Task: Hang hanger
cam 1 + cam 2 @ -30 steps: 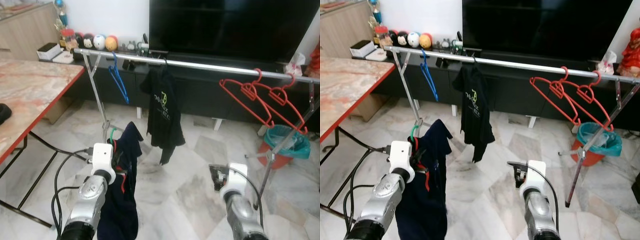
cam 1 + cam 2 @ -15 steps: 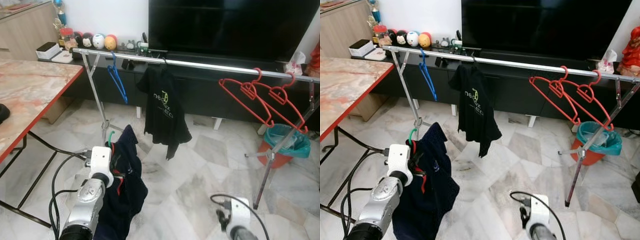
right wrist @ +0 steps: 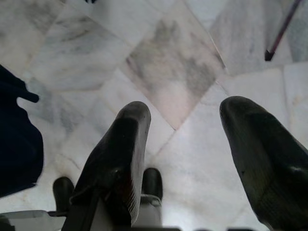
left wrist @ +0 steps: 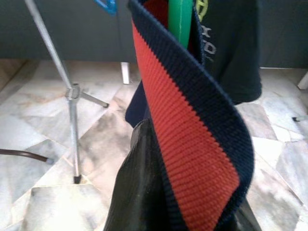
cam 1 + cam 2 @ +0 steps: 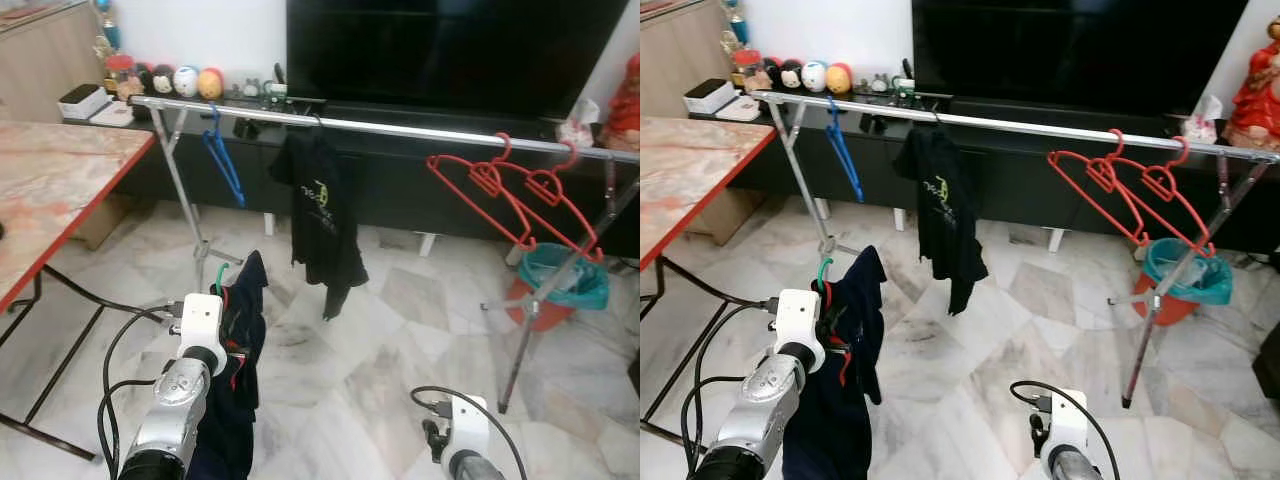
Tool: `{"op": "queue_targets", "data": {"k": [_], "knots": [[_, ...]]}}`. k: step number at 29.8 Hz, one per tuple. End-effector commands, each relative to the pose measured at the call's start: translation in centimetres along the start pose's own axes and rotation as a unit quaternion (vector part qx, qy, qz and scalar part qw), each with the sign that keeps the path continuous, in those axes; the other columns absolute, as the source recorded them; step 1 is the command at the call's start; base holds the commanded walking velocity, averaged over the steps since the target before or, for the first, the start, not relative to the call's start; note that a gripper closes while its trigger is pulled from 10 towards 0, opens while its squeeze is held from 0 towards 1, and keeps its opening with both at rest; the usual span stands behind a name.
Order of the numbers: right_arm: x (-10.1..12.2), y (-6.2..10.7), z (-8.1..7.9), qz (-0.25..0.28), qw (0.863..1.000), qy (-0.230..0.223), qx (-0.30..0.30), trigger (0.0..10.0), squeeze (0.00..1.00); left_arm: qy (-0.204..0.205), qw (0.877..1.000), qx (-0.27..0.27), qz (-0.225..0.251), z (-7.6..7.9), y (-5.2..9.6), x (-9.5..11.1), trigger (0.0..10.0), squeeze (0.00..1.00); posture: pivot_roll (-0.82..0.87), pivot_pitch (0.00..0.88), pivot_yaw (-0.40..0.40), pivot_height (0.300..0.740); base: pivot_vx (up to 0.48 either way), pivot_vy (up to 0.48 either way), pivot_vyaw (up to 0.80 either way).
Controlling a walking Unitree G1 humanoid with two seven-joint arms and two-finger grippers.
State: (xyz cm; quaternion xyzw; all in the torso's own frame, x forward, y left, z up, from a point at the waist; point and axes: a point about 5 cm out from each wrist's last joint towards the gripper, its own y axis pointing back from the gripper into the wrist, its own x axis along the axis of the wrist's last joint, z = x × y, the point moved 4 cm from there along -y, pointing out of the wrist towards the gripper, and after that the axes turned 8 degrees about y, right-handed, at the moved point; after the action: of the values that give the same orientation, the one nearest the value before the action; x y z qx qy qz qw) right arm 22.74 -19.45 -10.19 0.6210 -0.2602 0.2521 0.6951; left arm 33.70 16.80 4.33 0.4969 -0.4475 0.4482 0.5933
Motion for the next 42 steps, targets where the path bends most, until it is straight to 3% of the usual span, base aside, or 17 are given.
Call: {"op": "queue_targets", "data": {"k": [1, 19, 42], "knots": [[-0.9, 0.1, -0.2, -0.019, 1.0, 0.001, -0.001, 10.0, 0.0, -0.01, 1.0, -0.005, 0.015, 0.3, -0.2, 0.8, 10.0, 0.0, 0.0, 0.0, -0.019, 0.74, 0.0, -0.304, 0.0], [-2.9, 0.6, -1.4, -0.052, 0.999, 0.007, 0.009, 10.0, 0.0, -0.014, 1.0, -0.015, 0.015, 0.8, -0.3, 0.7, 10.0, 0.0, -0.01, 0.0, -0.017, 0.74, 0.0, -0.304, 0.0], [-2.6, 0.5, -1.5, -0.045, 0.999, 0.003, 0.009, 10.0, 0.0, -0.013, 1.0, -0.011, 0.015, 0.7, -0.3, 0.7, 10.0, 0.0, 0.0, 0.0, -0.023, 0.74, 0.0, -0.289, 0.0]]}}
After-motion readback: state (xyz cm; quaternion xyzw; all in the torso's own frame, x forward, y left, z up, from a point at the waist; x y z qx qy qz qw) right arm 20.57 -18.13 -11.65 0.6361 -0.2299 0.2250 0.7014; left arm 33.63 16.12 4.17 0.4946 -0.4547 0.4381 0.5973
